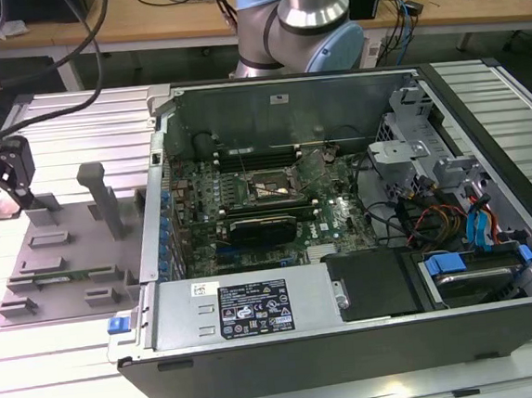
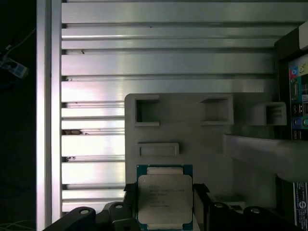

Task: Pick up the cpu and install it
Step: 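Pick up the cpu and move it towards the insertion slot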

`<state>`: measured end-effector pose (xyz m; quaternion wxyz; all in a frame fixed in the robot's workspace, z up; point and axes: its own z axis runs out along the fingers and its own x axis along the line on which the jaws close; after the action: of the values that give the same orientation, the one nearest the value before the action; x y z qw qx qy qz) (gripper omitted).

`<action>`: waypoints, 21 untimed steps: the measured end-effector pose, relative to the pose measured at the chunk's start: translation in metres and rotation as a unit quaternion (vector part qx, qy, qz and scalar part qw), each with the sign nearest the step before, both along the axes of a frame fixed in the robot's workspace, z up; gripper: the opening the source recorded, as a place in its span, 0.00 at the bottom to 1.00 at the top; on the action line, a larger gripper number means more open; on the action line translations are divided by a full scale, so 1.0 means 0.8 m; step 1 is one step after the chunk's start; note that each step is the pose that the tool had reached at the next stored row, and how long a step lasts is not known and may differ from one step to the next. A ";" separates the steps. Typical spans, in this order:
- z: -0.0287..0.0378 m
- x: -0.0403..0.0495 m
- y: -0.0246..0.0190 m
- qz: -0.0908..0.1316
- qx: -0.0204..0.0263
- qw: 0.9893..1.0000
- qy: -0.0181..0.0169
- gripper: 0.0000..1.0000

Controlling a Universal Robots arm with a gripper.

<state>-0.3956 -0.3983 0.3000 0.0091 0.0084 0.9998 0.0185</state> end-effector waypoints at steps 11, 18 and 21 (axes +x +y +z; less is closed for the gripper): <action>0.0353 0.000 0.0001 0.000 0.000 1.000 0.000 0.55; 0.0545 0.000 0.0001 0.000 0.000 1.000 0.000 0.55; 0.0614 0.000 0.0001 0.000 0.000 1.000 0.000 0.55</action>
<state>-0.3956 -0.3981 0.3491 0.0091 0.0083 0.9998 0.0186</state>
